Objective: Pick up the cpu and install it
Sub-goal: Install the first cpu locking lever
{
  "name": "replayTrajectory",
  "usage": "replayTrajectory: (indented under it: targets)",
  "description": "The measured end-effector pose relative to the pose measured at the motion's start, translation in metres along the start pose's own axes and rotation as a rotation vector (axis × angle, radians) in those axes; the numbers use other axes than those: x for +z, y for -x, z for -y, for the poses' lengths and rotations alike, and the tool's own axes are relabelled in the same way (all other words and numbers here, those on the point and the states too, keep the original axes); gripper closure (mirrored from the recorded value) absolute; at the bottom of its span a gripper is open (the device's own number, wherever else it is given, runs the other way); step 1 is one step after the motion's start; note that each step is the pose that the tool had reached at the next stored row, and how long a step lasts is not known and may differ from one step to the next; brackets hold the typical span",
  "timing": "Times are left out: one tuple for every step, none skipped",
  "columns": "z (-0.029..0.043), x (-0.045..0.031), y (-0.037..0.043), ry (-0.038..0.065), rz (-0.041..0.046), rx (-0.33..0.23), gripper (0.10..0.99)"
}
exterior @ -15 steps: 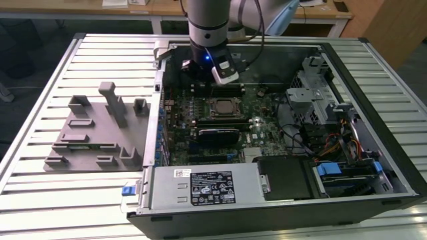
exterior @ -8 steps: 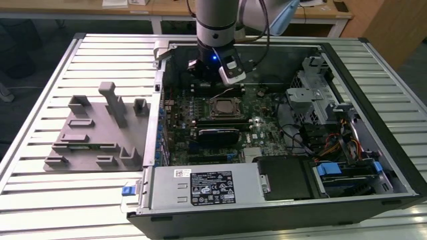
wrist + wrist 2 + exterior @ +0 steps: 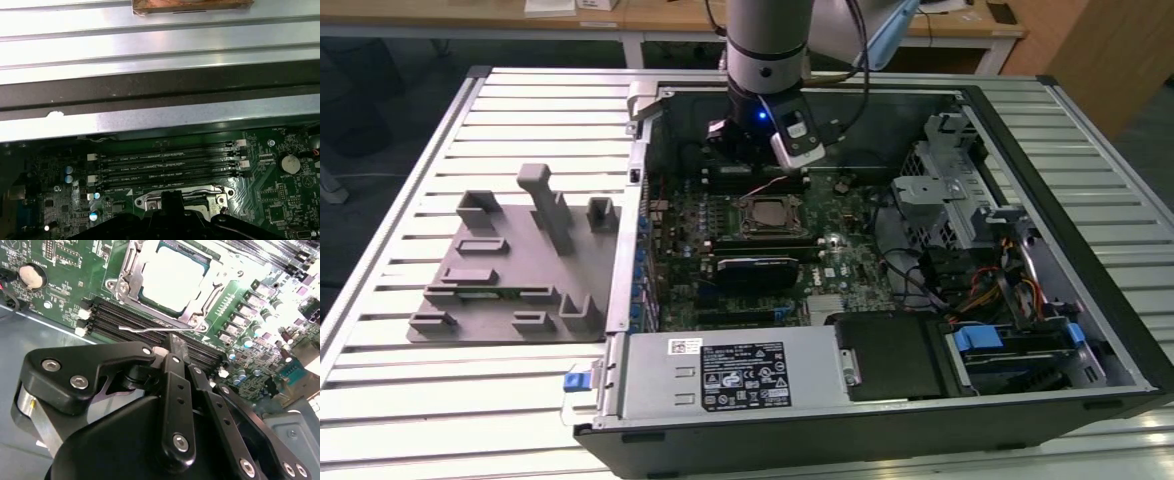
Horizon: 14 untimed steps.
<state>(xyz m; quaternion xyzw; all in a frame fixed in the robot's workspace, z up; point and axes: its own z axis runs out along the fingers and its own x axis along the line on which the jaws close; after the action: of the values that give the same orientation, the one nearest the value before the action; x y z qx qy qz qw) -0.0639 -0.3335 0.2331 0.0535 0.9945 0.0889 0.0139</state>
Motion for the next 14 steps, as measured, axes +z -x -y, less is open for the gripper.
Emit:
replayTrajectory:
  targets:
    - [0.0, 0.0, 0.0, 0.0, 0.0, 0.0, 0.98]
    - [0.0, 0.0, 0.0, 0.0, 0.0001, 0.0, 0.98]
    - [-0.0001, 0.0, 0.0001, 0.0, 0.0, 0.0, 0.98]
    - [-0.0001, 0.0, 0.0001, 0.0, 0.0003, 0.0, 0.98]
    - [-0.0001, 0.0001, 0.0001, -0.002, 0.002, 0.001, 0.98]
    - [-0.0001, 0.0001, 0.0002, -0.005, 0.0075, 0.003, 0.98]
    - [-0.0001, 0.0001, 0.0001, -0.01, 0.0147, 0.005, 0.98]
    - [0.0, 0.0001, 0.0001, -0.015, 0.0219, 0.008, 0.98]
    - [0.0, 0.0002, 0.0001, -0.02, 0.0286, 0.01, 0.98]
    - [0.0, 0.0003, 0.0001, -0.024, 0.0351, 0.013, 0.98]
    - [0.0, 0.0005, 0.0, -0.027, 0.042, 0.015, 0.98]
    - [0.0001, 0.0006, 0.0001, -0.03, 0.0482, 0.017, 0.98]
    - [0.0001, 0.0008, 0.0001, -0.032, 0.0543, 0.019, 0.98]
    - [0.0001, 0.0009, 0.0001, -0.034, 0.0604, 0.021, 0.98]
